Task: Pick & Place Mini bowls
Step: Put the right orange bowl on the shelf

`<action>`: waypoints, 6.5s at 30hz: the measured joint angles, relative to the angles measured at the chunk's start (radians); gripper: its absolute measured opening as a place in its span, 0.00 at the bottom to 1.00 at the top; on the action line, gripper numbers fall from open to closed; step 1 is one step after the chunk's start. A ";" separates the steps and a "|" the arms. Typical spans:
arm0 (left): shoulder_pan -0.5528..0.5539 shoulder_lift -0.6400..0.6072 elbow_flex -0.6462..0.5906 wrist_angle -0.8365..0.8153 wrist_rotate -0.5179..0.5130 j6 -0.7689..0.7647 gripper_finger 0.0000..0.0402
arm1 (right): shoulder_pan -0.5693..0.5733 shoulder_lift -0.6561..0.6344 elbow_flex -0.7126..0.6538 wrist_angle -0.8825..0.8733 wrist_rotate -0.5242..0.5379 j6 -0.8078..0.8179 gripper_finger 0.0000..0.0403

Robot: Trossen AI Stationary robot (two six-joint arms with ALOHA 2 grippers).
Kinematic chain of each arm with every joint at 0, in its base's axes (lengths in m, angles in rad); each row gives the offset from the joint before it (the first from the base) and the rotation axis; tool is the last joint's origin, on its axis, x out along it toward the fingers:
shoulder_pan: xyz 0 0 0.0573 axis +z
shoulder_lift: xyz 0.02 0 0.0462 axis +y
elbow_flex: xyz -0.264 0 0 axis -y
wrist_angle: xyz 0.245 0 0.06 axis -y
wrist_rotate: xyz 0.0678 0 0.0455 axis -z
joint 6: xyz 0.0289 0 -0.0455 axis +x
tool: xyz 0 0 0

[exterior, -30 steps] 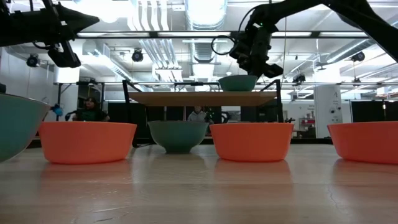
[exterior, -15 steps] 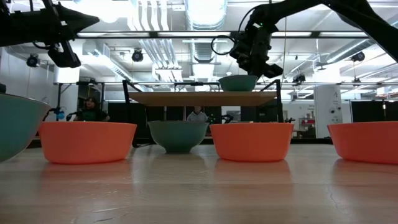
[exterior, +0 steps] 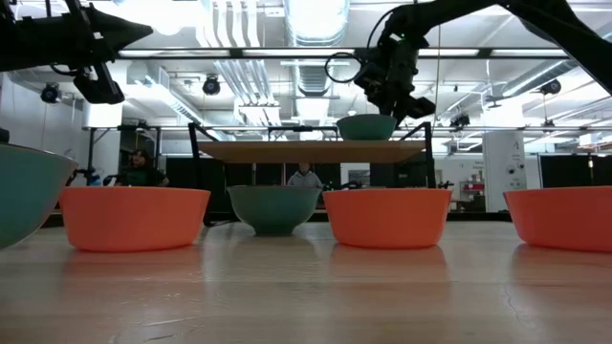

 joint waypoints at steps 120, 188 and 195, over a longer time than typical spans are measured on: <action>0.000 0.042 0.048 -0.023 0.027 0.067 0.10 | 0.876 -0.750 -1.508 0.764 -0.069 0.704 0.02; -0.322 1.523 1.284 -0.444 0.784 1.161 0.29 | 0.842 -0.581 -1.198 1.271 -0.787 1.256 0.02; -0.348 1.554 1.281 -0.457 0.811 1.160 0.29 | 0.842 -0.502 -1.136 1.286 -0.804 1.192 0.02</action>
